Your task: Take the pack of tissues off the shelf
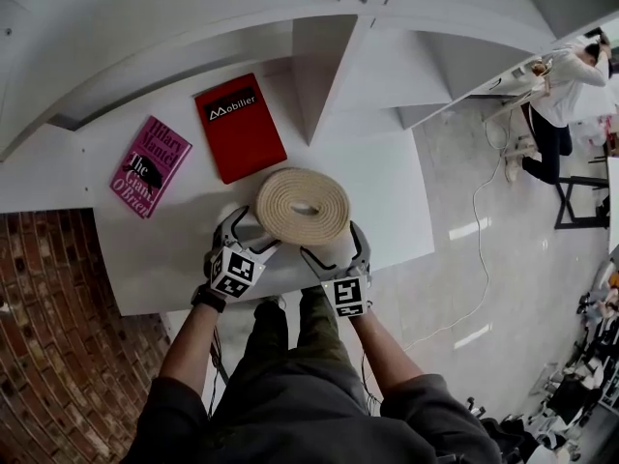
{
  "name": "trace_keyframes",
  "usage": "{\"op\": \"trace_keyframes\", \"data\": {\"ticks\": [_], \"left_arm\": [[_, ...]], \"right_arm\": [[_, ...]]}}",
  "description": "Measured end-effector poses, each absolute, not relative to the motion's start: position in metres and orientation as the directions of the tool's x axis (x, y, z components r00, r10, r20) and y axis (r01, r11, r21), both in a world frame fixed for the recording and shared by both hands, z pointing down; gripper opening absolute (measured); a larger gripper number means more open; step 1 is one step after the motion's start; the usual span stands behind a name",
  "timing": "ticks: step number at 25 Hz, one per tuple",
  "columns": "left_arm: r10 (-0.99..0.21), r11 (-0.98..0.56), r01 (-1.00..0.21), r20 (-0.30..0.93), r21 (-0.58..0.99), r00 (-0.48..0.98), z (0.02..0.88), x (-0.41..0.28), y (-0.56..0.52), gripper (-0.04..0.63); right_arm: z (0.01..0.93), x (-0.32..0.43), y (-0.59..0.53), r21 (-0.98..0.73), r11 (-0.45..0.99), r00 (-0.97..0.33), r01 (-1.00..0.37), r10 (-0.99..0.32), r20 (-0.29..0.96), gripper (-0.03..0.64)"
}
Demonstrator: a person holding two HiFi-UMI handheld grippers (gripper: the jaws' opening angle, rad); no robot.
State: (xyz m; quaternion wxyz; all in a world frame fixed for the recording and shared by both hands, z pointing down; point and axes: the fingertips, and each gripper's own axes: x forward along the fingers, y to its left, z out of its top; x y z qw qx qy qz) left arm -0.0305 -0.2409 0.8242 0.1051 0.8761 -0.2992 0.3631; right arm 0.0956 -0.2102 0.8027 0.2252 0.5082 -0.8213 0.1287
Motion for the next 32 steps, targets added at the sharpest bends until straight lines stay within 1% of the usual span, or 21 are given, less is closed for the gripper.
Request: {"op": "trace_keyframes", "data": {"ticks": [6,8,11,15,18,20,22,25,27,32], "left_arm": [[-0.479,-0.774,-0.632,0.685,-0.034,0.549,0.79,-0.049,-0.236,0.44],[-0.493,-0.77,-0.636,0.669,-0.04,0.556,0.772,-0.052,-0.236,0.426],[-0.518,-0.763,-0.645,0.636,-0.042,0.572,0.744,-0.054,-0.234,0.393],[-0.561,-0.753,-0.656,0.575,-0.056,0.595,0.703,-0.055,-0.231,0.357],[-0.59,-0.746,-0.663,0.524,-0.061,0.615,0.667,-0.051,-0.229,0.318],[-0.601,-0.746,-0.662,0.497,-0.069,0.626,0.648,-0.049,-0.226,0.296],[-0.61,-0.75,-0.657,0.472,-0.082,0.637,0.631,-0.048,-0.222,0.273],[-0.623,-0.752,-0.651,0.439,-0.106,0.648,0.612,-0.047,-0.216,0.239],[-0.631,-0.751,-0.649,0.419,-0.12,0.653,0.601,-0.048,-0.211,0.192],[-0.642,-0.752,-0.642,0.381,-0.149,0.665,0.58,-0.051,-0.199,0.127]], "right_arm": [[0.767,0.105,-0.195,0.022,0.431,-0.362,-0.902,-0.783,0.506,0.538],[0.751,0.106,-0.195,0.025,0.422,-0.356,-0.906,-0.793,0.495,0.524],[0.723,0.107,-0.196,0.042,0.406,-0.341,-0.913,-0.815,0.469,0.474],[0.681,0.107,-0.194,0.072,0.388,-0.323,-0.919,-0.845,0.426,0.39],[0.651,0.107,-0.191,0.078,0.375,-0.319,-0.924,-0.865,0.387,0.349],[0.633,0.108,-0.187,0.082,0.364,-0.312,-0.928,-0.878,0.364,0.333],[0.617,0.109,-0.182,0.092,0.353,-0.302,-0.931,-0.889,0.344,0.303],[0.599,0.111,-0.172,0.11,0.335,-0.285,-0.936,-0.902,0.325,0.274],[0.59,0.114,-0.166,0.128,0.319,-0.268,-0.939,-0.912,0.311,0.23],[0.574,0.119,-0.153,0.163,0.285,-0.231,-0.945,-0.93,0.287,0.143]]}}
